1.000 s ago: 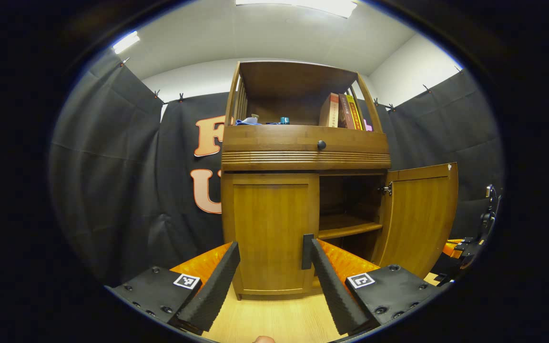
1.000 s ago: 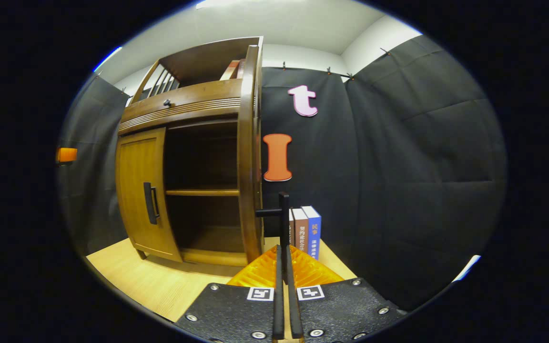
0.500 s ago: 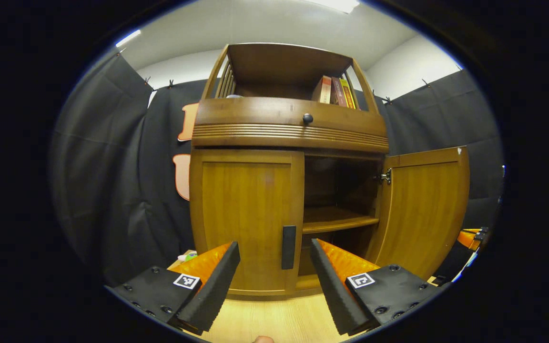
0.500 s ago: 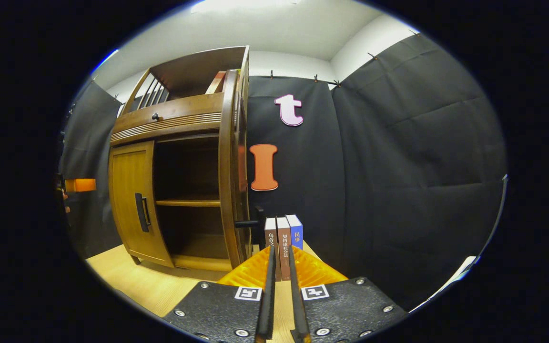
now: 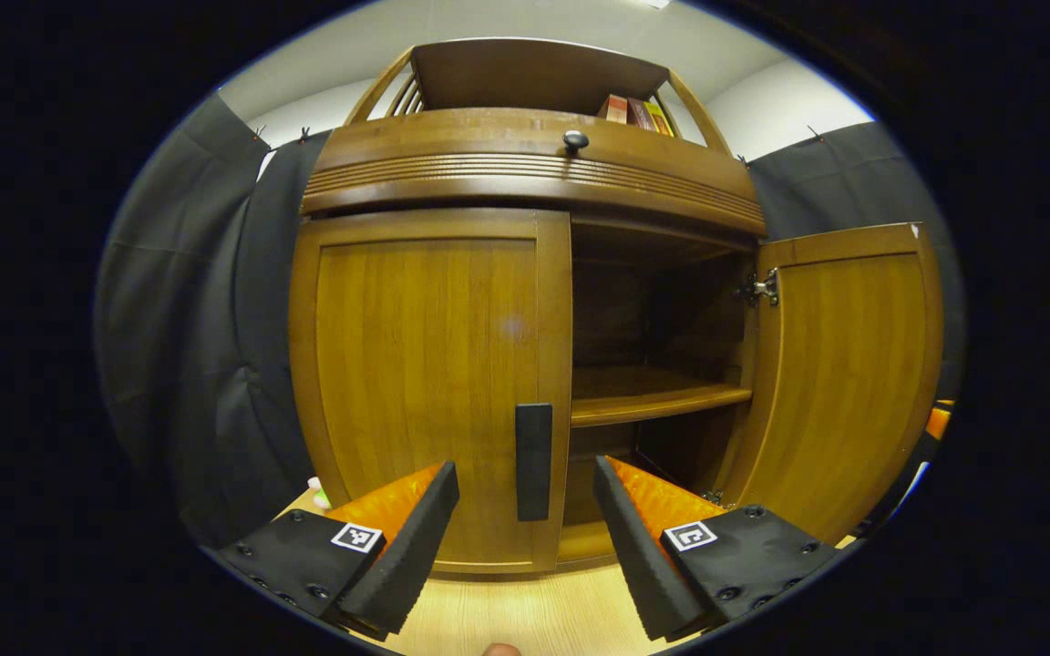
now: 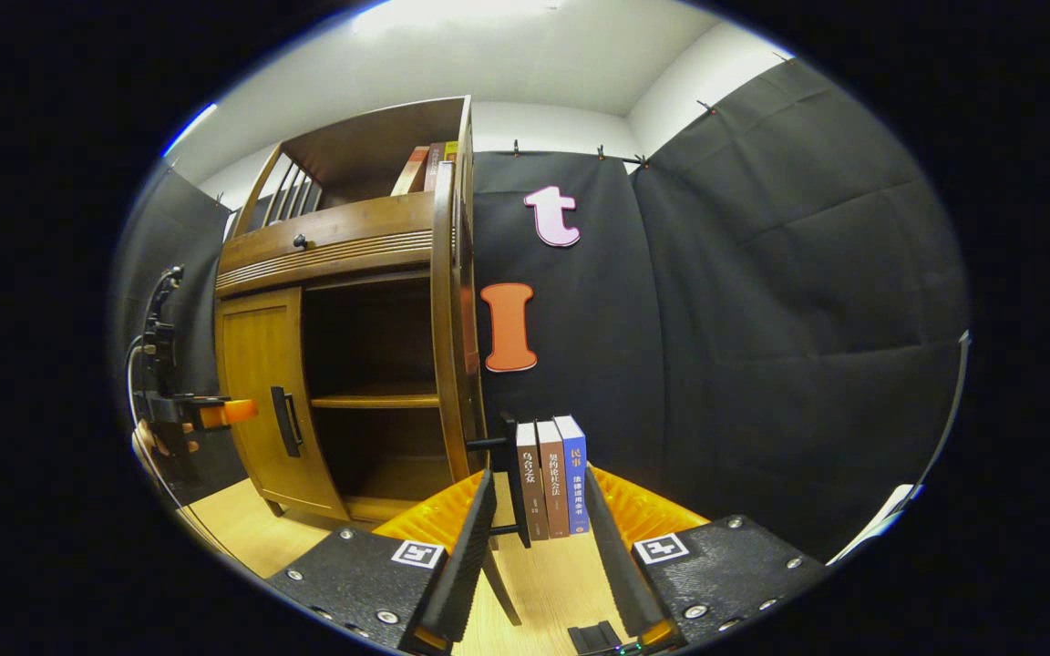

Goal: Open the right door of the double-door shoe cabinet with the right hand, and open the left door with the left hand.

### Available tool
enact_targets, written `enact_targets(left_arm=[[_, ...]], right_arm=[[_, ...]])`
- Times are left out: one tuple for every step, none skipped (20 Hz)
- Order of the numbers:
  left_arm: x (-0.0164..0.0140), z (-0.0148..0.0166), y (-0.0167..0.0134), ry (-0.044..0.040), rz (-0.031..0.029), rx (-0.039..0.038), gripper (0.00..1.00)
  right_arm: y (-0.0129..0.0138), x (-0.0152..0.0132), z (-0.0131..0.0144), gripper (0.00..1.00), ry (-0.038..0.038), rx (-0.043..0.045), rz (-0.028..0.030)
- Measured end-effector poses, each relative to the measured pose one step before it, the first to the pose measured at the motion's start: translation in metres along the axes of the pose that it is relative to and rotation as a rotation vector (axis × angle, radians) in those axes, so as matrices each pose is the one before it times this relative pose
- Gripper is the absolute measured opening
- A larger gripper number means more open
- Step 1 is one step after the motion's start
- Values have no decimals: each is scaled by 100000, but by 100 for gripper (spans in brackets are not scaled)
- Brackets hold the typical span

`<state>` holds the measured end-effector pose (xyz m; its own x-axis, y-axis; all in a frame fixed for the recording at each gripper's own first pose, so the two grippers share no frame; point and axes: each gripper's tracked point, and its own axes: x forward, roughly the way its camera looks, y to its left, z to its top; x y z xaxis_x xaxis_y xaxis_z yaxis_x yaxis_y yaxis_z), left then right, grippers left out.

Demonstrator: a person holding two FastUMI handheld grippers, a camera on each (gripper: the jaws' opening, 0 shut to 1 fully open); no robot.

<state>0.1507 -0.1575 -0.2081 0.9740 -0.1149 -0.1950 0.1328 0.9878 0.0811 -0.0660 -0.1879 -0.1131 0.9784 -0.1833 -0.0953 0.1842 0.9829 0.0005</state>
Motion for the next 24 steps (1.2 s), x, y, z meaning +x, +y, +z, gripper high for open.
enact_targets(left_arm=[[1064,-474,53,368,364,-71,98],[644,-246,-53,234,79,38,97],[624,-348,-104,367,-207,227,96],[750,-204,-236,200,-808,76,95],[794,-124,-208,-283,-832,-168,96],[636,83,-37,-660,-352,-91,96],[563,35,71,-829,417,454,96],[522,109,298,-866,907,745,98],[442,-50,217,-168,798,549,97],[483,-165,163,496,547,90,96],[473,-361,215,561,743,-4,95],[504,-119,203,251,158,-103,94],[316,-172,217,-351,462,-334,95],[349,-33,315,-380,692,-263,94],[350,-204,40,433,-651,-568,89],[94,-177,-268,74,-1225,-1174,84],[114,-117,-252,402,-1054,-905,79],[125,-194,-198,415,-603,-343,74],[108,-68,-332,143,-602,-149,70],[-35,-36,-309,251,-625,109,63],[-34,61,-293,-184,-636,-358,57],[122,-81,169,398,919,770,49],[-145,-115,-93,-83,-252,410,42],[-141,-8,20,-317,-388,-771,40]], right_arm=[[152,-159,256,66,-580,-88,47],[-36,-15,260,81,-650,-82,-201],[-6,-107,155,87,-413,-14,-599],[-214,71,-21,89,-318,29,-709],[-77,-49,-41,94,-75,88,-554],[-61,111,190,94,-191,90,-392],[-158,10,-86,88,-32,68,-701],[-135,22,-44,89,59,149,-440],[56,-21,-30,91,31,283,-234],[-36,-15,80,91,-93,150,-128],[24,-61,81,91,-310,-119,-72],[-9,-100,215,91,-514,-285,-181],[14,26,-7,91,-716,-704,-406],[-35,-59,153,91,-829,-1186,-563],[53,-25,67,91,-636,-1359,-247],[28,-41,263,91,-525,-929,-198],[90,63,185,91,-534,-440,13],[167,-44,71,91,-555,-63,122],[171,-27,124,91,-484,-70,87],[125,-88,29,91,-252,-229,256],[79,-99,33,91,-59,-222,104],[114,-74,-166,91,243,-74,208],[112,-100,-153,91,458,-48,332],[4,60,-78,91,431,10,76]])
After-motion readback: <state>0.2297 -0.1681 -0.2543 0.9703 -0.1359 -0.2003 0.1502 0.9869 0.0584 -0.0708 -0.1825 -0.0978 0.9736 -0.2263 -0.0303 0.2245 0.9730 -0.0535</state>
